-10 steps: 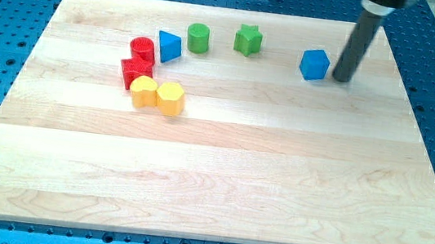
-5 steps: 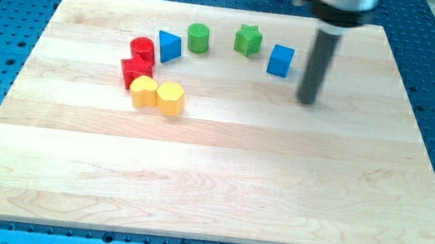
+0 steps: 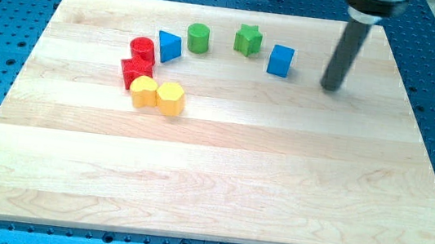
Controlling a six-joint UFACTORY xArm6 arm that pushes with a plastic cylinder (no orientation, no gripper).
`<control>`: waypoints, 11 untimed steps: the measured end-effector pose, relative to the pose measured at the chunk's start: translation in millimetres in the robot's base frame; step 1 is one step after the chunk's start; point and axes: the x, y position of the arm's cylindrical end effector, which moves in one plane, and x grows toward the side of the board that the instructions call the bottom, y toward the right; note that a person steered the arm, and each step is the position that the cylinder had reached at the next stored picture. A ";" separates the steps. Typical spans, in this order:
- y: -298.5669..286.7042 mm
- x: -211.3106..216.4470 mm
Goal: Push the cube into the green star
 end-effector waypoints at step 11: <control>-1.7 -59.3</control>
